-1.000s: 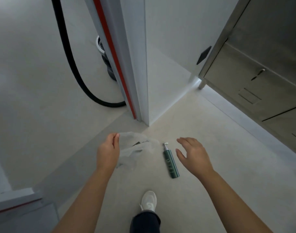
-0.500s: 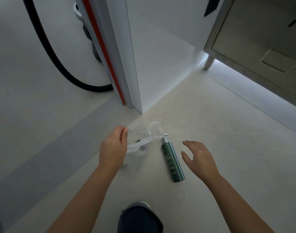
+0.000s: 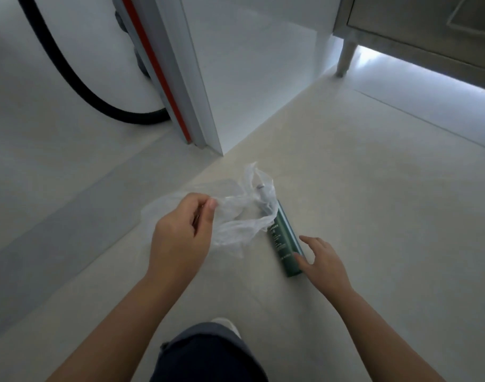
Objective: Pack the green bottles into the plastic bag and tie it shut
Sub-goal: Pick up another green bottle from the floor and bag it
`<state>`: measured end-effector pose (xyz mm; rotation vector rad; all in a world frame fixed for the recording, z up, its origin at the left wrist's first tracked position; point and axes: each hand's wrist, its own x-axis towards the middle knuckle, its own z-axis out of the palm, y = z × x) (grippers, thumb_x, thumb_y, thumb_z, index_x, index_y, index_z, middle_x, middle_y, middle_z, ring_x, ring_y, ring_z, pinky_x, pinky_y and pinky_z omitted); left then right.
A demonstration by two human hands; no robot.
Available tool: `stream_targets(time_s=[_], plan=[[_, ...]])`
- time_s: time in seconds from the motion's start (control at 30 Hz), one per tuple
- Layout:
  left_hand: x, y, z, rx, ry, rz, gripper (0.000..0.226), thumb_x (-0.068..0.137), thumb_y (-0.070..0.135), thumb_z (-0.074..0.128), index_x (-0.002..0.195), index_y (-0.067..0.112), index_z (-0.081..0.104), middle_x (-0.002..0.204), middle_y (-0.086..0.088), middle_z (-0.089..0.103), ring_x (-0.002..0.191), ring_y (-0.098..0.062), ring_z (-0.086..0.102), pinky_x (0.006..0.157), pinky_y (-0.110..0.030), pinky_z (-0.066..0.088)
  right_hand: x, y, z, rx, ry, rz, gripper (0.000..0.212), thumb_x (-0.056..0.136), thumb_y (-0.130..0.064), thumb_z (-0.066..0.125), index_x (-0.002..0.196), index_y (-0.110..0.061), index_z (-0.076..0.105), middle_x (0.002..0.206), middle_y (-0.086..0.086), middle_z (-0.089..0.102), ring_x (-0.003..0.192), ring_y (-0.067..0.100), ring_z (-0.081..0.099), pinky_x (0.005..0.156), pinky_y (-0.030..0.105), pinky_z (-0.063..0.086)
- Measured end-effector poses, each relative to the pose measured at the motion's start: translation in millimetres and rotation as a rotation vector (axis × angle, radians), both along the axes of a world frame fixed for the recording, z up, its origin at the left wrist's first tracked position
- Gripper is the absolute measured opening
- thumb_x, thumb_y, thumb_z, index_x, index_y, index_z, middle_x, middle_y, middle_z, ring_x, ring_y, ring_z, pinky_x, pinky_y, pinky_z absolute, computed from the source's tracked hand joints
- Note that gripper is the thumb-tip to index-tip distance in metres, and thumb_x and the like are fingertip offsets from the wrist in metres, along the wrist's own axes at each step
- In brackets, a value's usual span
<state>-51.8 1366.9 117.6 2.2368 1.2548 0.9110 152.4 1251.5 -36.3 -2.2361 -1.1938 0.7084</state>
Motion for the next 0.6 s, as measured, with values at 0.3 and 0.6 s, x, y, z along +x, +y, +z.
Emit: stream_targets(time_s=[0.3, 0.6], plan=[[0, -20, -15, -0.024, -0.09, 0.018, 0.019, 0.09, 0.03, 0.046, 0.076, 0.019, 0.054, 0.047, 0.002, 0.042, 0.05, -0.015, 0.042, 0.044, -0.015, 0.03, -16, -9, -50, -0.039, 0.16, -0.14, 0.05, 0.077, -0.026, 0.068, 0.123, -0.017, 0.049, 0.117, 0.005, 0.056, 0.102, 0.022, 0.055, 0.077, 0.028, 0.042], [1, -30, -23, -0.069, -0.147, 0.028, 0.019, 0.09, 0.028, 0.045, 0.076, 0.019, 0.055, 0.048, -0.001, 0.042, 0.045, -0.011, 0.04, 0.04, -0.013, 0.029, -20, -8, -65, -0.004, 0.343, -0.347, 0.058, 0.073, -0.024, 0.071, 0.124, -0.02, 0.044, 0.114, 0.006, 0.061, 0.098, 0.024, 0.058, 0.082, 0.035, 0.048]])
